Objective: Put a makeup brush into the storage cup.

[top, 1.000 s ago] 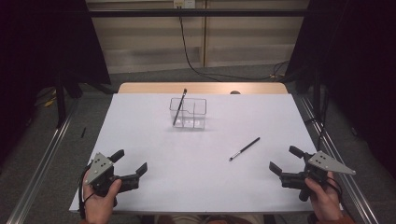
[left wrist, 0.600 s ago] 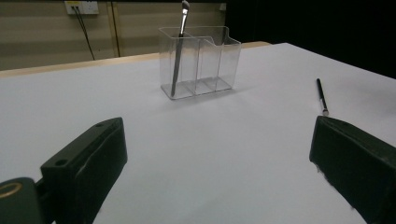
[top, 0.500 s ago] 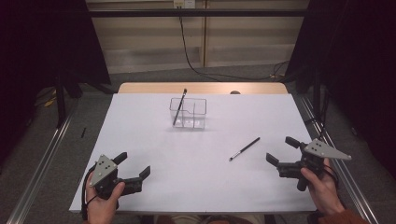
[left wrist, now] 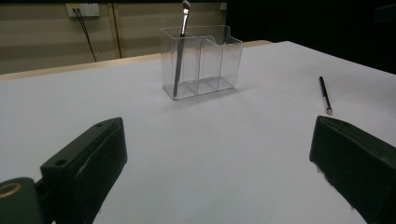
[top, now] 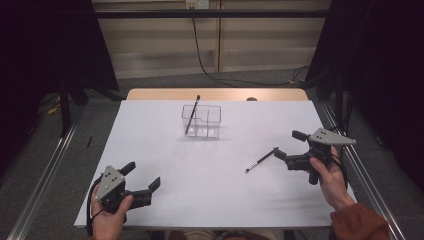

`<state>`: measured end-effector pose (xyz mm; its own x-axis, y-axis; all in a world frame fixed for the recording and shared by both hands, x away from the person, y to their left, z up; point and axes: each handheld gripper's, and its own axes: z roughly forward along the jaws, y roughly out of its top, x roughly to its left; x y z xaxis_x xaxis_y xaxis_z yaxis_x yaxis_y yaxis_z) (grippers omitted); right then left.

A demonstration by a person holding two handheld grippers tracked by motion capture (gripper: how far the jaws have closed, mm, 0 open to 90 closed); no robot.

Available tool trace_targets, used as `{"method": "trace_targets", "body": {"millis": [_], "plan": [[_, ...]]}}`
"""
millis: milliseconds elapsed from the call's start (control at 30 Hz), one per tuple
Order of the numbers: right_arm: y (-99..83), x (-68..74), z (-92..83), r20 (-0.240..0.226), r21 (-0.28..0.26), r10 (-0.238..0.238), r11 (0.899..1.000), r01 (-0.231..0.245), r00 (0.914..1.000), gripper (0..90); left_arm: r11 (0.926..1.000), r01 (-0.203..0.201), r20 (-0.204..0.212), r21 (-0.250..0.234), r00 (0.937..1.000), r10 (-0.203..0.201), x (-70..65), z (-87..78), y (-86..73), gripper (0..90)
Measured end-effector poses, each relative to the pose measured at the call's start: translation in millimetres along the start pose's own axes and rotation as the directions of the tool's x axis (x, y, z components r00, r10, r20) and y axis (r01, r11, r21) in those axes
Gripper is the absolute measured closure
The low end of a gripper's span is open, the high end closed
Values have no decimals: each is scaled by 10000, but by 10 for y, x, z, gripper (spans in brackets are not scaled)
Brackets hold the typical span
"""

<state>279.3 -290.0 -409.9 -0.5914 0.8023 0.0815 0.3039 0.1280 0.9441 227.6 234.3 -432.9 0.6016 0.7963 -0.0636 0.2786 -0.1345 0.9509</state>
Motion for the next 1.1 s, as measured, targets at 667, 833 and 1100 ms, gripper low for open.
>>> {"method": "trace_targets", "body": {"millis": [667,833,1100], "plan": [[227,-127,464,-269,249,-636,9976,643,9976,1,9998,-15,134,173,9999,13,10,17,-19,41],[209,-165,488,-398,962,-556,9936,592,9977,1,9998,64,26,168,10000,-65,14,7,-20,41],[185,-192,500,-787,2042,-508,9767,660,9956,2,9998,73,61,176,10000,-74,18,14,-20,41]]}}
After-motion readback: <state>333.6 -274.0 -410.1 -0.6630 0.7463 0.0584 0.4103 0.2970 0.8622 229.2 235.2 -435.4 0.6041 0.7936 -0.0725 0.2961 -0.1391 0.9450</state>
